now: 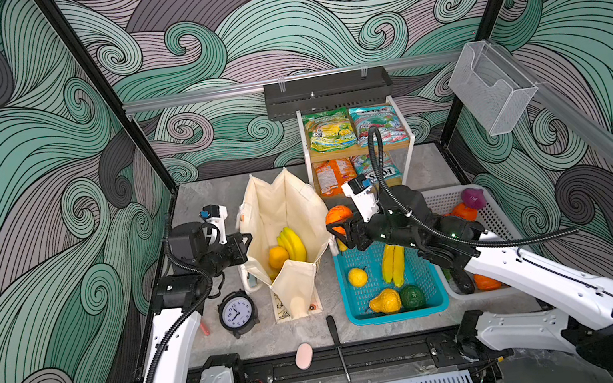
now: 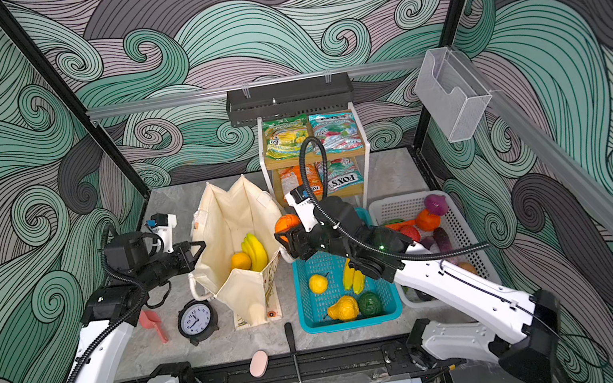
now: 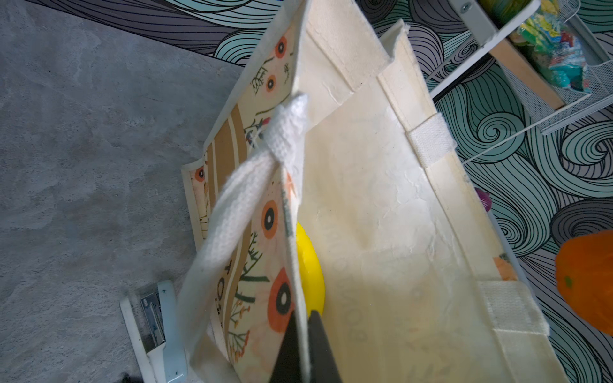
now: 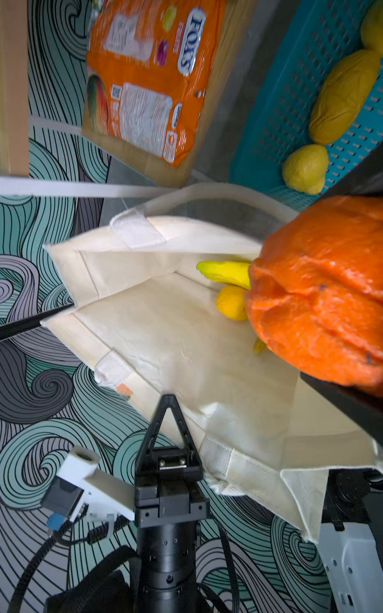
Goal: Place the food into the grocery bag and tie it
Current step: 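Lift the orange fruit and carry it over the tote bag with the right gripper, then lower the orange fruit into the bag and open the right gripper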
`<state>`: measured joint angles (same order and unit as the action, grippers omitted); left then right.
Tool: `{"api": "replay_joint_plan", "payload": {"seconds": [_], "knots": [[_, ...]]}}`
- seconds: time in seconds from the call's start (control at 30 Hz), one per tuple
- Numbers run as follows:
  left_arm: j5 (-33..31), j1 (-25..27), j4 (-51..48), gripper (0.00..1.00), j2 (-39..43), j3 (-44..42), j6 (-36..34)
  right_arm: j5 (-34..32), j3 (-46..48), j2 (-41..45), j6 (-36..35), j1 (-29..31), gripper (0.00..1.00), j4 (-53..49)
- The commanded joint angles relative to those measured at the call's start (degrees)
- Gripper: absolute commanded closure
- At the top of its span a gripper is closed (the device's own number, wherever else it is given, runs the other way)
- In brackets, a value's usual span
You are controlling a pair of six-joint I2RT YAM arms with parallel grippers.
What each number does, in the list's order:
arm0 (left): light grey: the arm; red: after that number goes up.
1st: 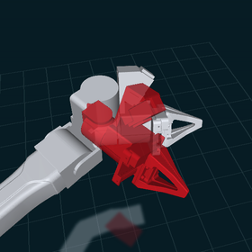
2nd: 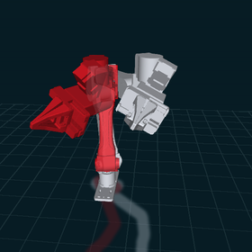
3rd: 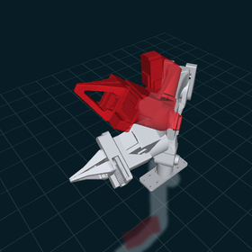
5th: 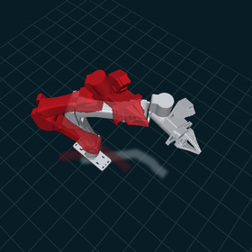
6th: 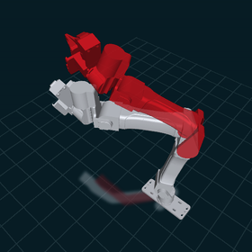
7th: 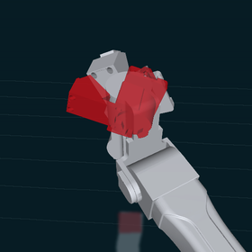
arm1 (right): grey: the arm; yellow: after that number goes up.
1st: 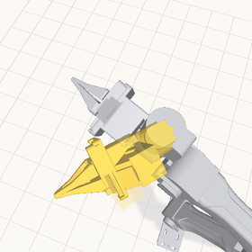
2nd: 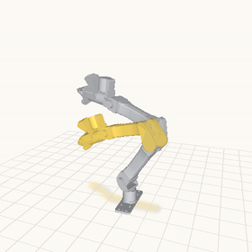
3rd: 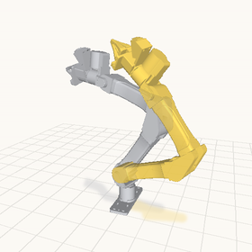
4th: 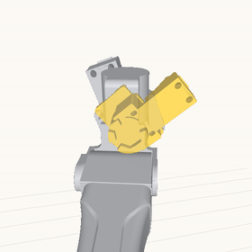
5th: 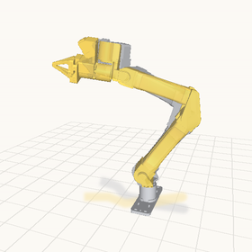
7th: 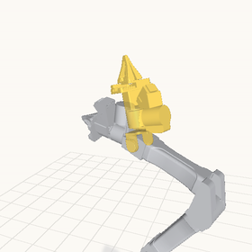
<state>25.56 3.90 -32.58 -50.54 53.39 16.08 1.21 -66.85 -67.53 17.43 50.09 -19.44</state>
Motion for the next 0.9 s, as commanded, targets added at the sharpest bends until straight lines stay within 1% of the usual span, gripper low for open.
{"api": "replay_joint_plan", "payload": {"seconds": [0.0,0.07,0.23,0.37,0.7,0.87], "knots": [[0.6,0.3,1.7,1.0,1.4,0.8,-0.9,-2.0,-4.0,-3.1,0.2,2.4,0.41,1.7],[1.0,0.3,1.7,1.0,1.2,0.9,-0.9,-3.0,-5.9,-5.0,-0.4,3.7,0.41,2.3],[1.5,0.3,1.9,1.0,1.2,0.8,-0.8,-3.1,-11.5,-11.9,-0.7,5.2,0.42,1.0],[1.6,0.3,2.0,1.0,1.0,0.9,-0.4,-3.1,-14.1,-17.3,-0.8,6.5,0.42,0.4],[1.6,0.3,1.9,1.0,0.5,1.0,-0.3,0.3,-24.3,-31.2,-2.2,7.7,0.43,-6.8],[1.8,0.3,1.9,1.0,0.2,1.0,-0.2,1.4,-25.0,-34.5,-2.7,7.7,0.43,-8.0]]}}
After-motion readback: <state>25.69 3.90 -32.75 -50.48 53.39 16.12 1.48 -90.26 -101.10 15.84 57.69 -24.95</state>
